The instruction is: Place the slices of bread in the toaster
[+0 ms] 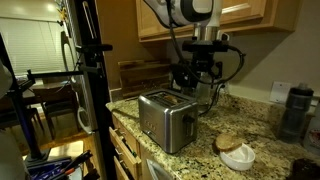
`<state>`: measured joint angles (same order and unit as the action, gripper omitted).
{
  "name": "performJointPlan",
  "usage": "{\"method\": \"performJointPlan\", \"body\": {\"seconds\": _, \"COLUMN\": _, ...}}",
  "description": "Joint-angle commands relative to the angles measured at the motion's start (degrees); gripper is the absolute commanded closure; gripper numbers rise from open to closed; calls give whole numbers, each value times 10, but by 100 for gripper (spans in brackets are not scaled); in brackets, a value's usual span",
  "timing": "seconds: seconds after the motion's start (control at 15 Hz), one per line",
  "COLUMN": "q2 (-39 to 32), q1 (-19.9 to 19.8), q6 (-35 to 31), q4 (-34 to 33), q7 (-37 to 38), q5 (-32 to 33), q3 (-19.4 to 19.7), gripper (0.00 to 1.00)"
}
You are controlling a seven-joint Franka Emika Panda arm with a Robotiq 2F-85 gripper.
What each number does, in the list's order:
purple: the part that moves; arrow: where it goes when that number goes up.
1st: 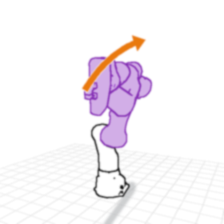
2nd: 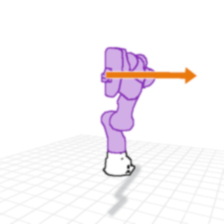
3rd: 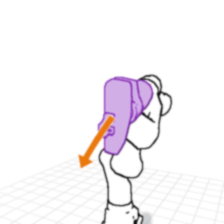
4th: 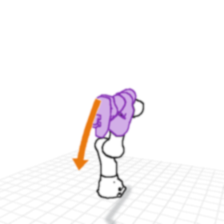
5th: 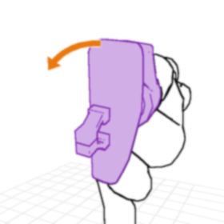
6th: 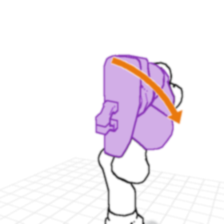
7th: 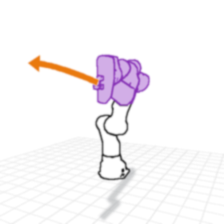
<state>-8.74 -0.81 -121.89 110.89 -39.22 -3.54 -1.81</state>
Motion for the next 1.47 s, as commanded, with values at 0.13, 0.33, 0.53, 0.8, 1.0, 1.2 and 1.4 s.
{"method": "performJointPlan", "body": {"seconds": 0.13, "q2": -14, "q1": -24, "q6": -19, "q4": -3, "q7": 48, "q5": -37, "q3": 11, "gripper": 0}}
{"method": "performJointPlan", "body": {"seconds": 0.33, "q2": -16, "q1": -35, "q6": -37, "q4": 0, "q7": 75, "q5": -59, "q3": 18, "gripper": 0}}
{"method": "performJointPlan", "body": {"seconds": 0.53, "q2": -20, "q1": -45, "q6": -47, "q4": 0, "q7": 95, "q5": -75, "q3": 22, "gripper": 0}}
{"method": "performJointPlan", "body": {"seconds": 0.8, "q2": -24, "q1": -49, "q6": -59, "q4": 5, "q7": 144, "q5": -70, "q3": 30, "gripper": 0}}
{"method": "performJointPlan", "body": {"seconds": 1.0, "q2": -25, "q1": -47, "q6": -65, "q4": 7, "q7": 195, "q5": -55, "q3": 39, "gripper": 0}}
{"method": "performJointPlan", "body": {"seconds": 1.2, "q2": -28, "q1": -45, "q6": -62, "q4": 6, "q7": 242, "q5": -43, "q3": 45, "gripper": 0}}
{"method": "performJointPlan", "body": {"seconds": 1.4, "q2": -35, "q1": -45, "q6": -61, "q4": 6, "q7": 274, "q5": -32, "q3": 50, "gripper": 0}}
